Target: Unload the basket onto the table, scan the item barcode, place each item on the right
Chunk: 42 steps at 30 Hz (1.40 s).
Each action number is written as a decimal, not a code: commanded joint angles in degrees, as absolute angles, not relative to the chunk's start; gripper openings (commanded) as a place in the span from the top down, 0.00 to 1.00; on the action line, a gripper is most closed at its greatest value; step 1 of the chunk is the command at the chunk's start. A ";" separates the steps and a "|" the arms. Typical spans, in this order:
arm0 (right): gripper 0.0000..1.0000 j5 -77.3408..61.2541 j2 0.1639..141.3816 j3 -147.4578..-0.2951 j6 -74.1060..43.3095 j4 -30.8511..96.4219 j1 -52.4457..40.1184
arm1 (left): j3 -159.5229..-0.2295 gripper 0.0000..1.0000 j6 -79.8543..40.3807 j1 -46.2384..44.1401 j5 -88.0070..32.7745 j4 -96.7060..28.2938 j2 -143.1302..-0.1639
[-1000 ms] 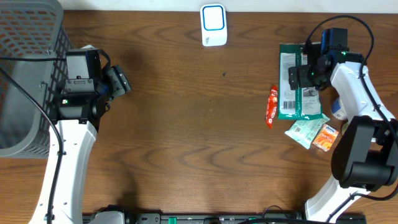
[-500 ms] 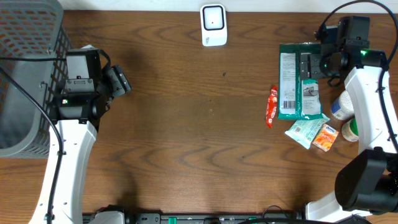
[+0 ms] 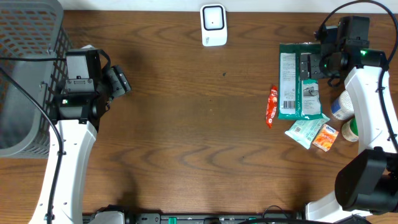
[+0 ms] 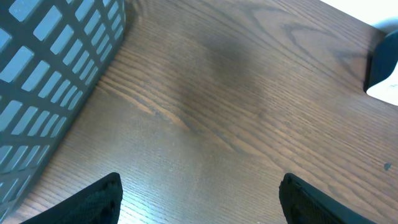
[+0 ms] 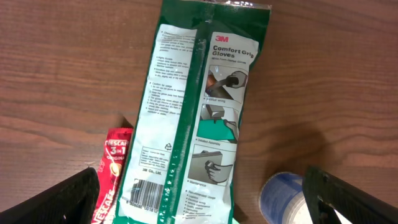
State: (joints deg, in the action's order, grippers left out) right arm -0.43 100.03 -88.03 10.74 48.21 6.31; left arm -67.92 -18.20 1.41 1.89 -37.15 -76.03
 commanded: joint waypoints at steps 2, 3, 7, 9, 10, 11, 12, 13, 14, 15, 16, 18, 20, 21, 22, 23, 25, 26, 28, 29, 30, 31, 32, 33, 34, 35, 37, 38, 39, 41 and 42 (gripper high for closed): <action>0.01 -0.47 100.12 -88.33 10.50 48.23 7.14 | -68.90 0.19 -18.31 1.58 2.63 -37.28 -76.42; 0.01 -0.47 100.12 -88.33 10.50 48.23 7.14 | -68.90 0.19 -18.28 1.58 2.63 -37.28 -76.42; 0.01 -0.47 100.31 -88.33 10.50 48.23 7.14 | -68.90 0.19 -18.28 1.61 2.63 -37.28 -76.42; 0.01 -0.47 100.29 -88.33 10.50 48.25 7.03 | -68.90 0.19 -18.31 1.58 2.63 -37.28 -76.42; 0.01 -0.49 100.05 -88.33 10.50 48.23 6.96 | -68.90 0.19 -18.31 1.58 2.63 -37.28 -76.42; 0.01 -0.49 99.57 -88.33 10.50 48.29 6.96 | -68.90 0.19 -18.31 1.61 2.63 -37.28 -76.42; 0.01 -0.49 98.45 -88.33 10.50 48.49 6.72 | -68.90 0.19 -18.31 1.58 2.63 -37.28 -76.42; 0.01 -0.49 97.38 -88.33 10.50 48.77 6.48 | -68.90 0.19 -18.31 1.58 2.61 -37.28 -76.42; 0.01 -0.49 95.70 -88.33 10.50 49.23 5.98 | -68.90 0.18 -18.31 1.58 2.63 -37.28 -76.42; 0.01 -0.49 93.76 -88.33 10.50 49.76 5.32 | -68.90 0.18 -18.31 1.58 2.63 -37.28 -76.42; 0.01 -0.49 91.66 -88.33 10.50 50.17 4.54 | -68.90 0.19 -18.28 1.58 2.61 -37.28 -76.42; 0.01 -0.49 86.59 -88.33 10.52 50.24 2.76 | -68.90 0.19 -18.28 1.58 2.63 -37.28 -76.42; 0.01 1.02 81.78 -88.33 11.49 50.15 1.37 | -68.90 0.18 -18.31 1.58 2.63 -37.26 -76.42; 0.01 1.96 79.29 -88.33 11.70 50.19 0.86 | -68.90 0.19 -18.31 1.58 2.63 -37.26 -76.42; 0.01 2.09 76.75 -88.33 11.64 50.17 0.38 | -68.90 0.19 -18.31 1.61 2.63 -37.28 -76.42; 0.01 2.04 74.30 -88.33 11.62 50.19 0.03 | -68.90 0.19 -18.31 1.58 2.63 -37.26 -76.42; 0.01 2.07 69.06 -88.33 11.64 50.17 -0.75 | -68.90 0.19 -18.28 1.58 2.63 -37.28 -76.42; 0.01 2.07 66.76 -88.33 11.68 50.15 -1.06 | -68.90 0.18 -18.31 1.58 2.63 -37.26 -76.42; 0.01 2.74 62.28 -88.33 12.49 49.34 -1.50 | -68.90 0.19 -18.31 1.61 2.61 -37.28 -76.42; 0.01 2.72 59.79 -88.33 12.49 48.80 -1.56 | -68.90 0.19 -18.31 1.58 2.63 -37.28 -76.42; 0.01 2.68 57.93 -88.33 12.45 48.64 -1.58 | -68.90 0.19 -18.31 1.58 2.61 -37.28 -76.42; 0.01 2.57 55.94 -88.33 12.45 48.84 -1.61 | -68.90 0.19 -18.31 1.58 2.61 -37.26 -76.42; 0.01 2.52 53.91 -88.31 12.45 49.50 -1.61 | -68.90 0.18 -18.31 1.61 2.63 -37.28 -76.42; 0.01 2.52 51.62 -88.29 12.47 50.54 -1.61 | -68.90 0.19 -18.31 1.58 2.63 -37.28 -76.42; 0.01 2.52 49.69 -88.27 12.47 51.48 -1.61 | -68.90 0.19 -18.28 1.61 2.63 -37.28 -76.42; 0.01 2.52 47.83 -88.27 12.47 52.62 -1.61 | -68.90 0.19 -18.28 1.58 2.63 -37.28 -76.42; 0.01 2.35 43.27 -88.14 12.34 55.66 -1.61 | -68.90 0.19 -18.31 1.58 2.63 -37.26 -76.42; 0.01 1.80 41.74 -87.99 12.23 56.64 -1.61 | -68.90 0.19 -18.31 1.58 2.61 -37.28 -76.42; 0.01 0.82 39.81 -87.68 12.23 57.82 -1.61 | -68.90 0.19 -18.28 1.58 2.63 -37.26 -76.42; 0.01 -1.58 35.79 -86.70 12.25 60.18 -1.58 | -68.90 0.18 -18.28 1.61 2.63 -37.28 -76.42; 0.01 -2.72 33.71 -86.00 12.25 61.25 -1.61 | -68.90 0.18 -18.31 1.61 2.63 -37.26 -76.42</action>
State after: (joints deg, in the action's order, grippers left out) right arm 0.69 37.74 -87.66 11.68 59.51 -1.26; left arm -67.92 -18.20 1.41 1.89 -37.15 -76.03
